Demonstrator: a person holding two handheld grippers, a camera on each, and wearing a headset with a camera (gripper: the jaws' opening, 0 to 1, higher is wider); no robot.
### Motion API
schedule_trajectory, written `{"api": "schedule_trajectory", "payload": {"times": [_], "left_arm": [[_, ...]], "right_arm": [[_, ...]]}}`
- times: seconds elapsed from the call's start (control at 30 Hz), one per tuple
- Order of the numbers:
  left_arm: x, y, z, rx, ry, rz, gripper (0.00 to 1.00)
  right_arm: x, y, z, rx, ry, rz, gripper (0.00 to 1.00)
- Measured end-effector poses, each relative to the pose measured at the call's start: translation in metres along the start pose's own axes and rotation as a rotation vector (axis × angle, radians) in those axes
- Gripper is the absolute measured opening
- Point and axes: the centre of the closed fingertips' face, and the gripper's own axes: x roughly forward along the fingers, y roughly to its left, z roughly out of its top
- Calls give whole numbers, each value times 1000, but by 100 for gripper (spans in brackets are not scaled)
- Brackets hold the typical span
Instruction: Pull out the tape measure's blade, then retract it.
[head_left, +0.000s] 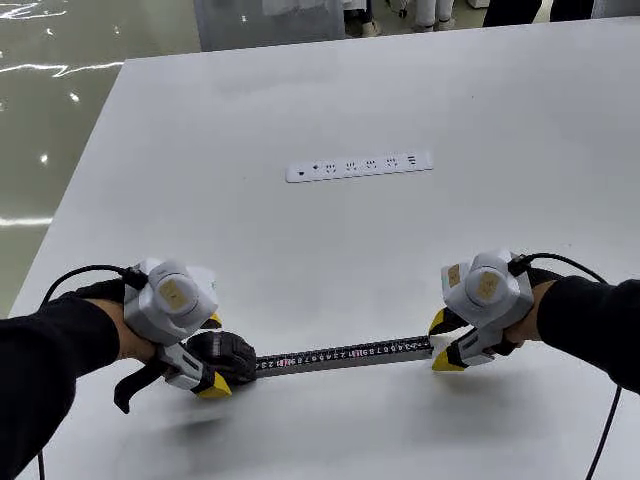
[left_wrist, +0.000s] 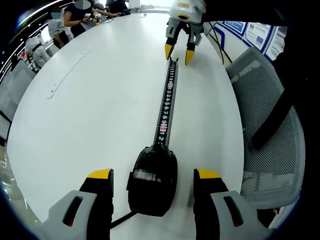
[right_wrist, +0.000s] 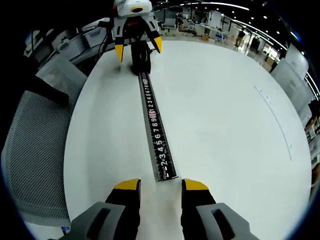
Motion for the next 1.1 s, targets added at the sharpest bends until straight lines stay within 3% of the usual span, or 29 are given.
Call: {"api": "schedule_trajectory", "payload": {"times": [0.17, 0.43, 0.67, 0.9, 1.1], "left_arm": [[-3, -1, 2, -39, -27, 15, 66], [-12, -6, 1, -175, -106, 45, 76], [-20, -3, -8, -251, -152, 87, 80], [-28, 5, -7, -346, -244, 150, 84], [-35, 3, -18, -435, -284, 192, 87]], "right_arm": [[-6, -2, 4, 29, -23, -30, 33], [-19, -3, 10, 87, -105, -95, 41], [-34, -3, 2, 132, -152, -148, 49], [-45, 1, -9, 188, -182, -184, 54], [-59, -3, -14, 264, -238, -249, 58]]}}
